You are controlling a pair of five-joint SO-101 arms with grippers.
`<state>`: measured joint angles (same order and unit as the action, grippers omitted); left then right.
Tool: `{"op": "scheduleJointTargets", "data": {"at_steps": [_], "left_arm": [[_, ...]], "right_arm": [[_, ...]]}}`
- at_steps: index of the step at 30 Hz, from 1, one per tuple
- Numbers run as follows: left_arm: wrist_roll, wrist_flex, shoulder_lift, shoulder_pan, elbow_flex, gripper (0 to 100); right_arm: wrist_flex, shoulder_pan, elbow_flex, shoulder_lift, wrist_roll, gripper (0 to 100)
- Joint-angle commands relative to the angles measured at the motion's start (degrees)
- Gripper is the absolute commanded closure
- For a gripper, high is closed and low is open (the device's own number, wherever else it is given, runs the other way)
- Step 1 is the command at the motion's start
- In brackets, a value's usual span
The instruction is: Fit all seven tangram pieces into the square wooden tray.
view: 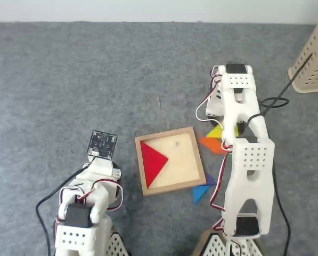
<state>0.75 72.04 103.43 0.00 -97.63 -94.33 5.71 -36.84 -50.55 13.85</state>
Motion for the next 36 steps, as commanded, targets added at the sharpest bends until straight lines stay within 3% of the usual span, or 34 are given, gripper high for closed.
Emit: {"op": "scheduleJointTargets", "data": {"at_steps": [1,6,9,17,22,27,31,36], "left_arm": [[-0.44,0.35,1.23,-0.26,1.10,99],[-0.44,0.35,1.23,-0.26,1.10,99],[-0.44,0.35,1.23,-0.26,1.10,99],[-0.44,0.35,1.23,-0.26,1.10,99],[-0.44,0.35,1.23,-0.26,1.10,99],[-0.44,0.35,1.23,-0.26,1.10,99],[-0.44,0.35,1.23,-0.26,1.10,99],[-0.44,0.35,1.23,-0.26,1.10,99]], "right_arm": [[-4.35,-1.71,-1.23,2.24,-12.48,72.0],[-7.16,-5.14,-1.14,6.02,-35.16,75.7],[-7.34,-6.02,-1.14,8.13,-40.62,76.2],[-4.35,-6.37,6.95,20.79,-37.54,72.4],[11.91,-4.62,30.86,31.87,-33.67,72.6],[24.48,-4.18,48.26,40.48,-22.33,72.8],[25.10,-5.05,47.74,37.05,-16.70,72.8],[23.60,-5.32,39.30,26.51,-16.00,72.7]]}}
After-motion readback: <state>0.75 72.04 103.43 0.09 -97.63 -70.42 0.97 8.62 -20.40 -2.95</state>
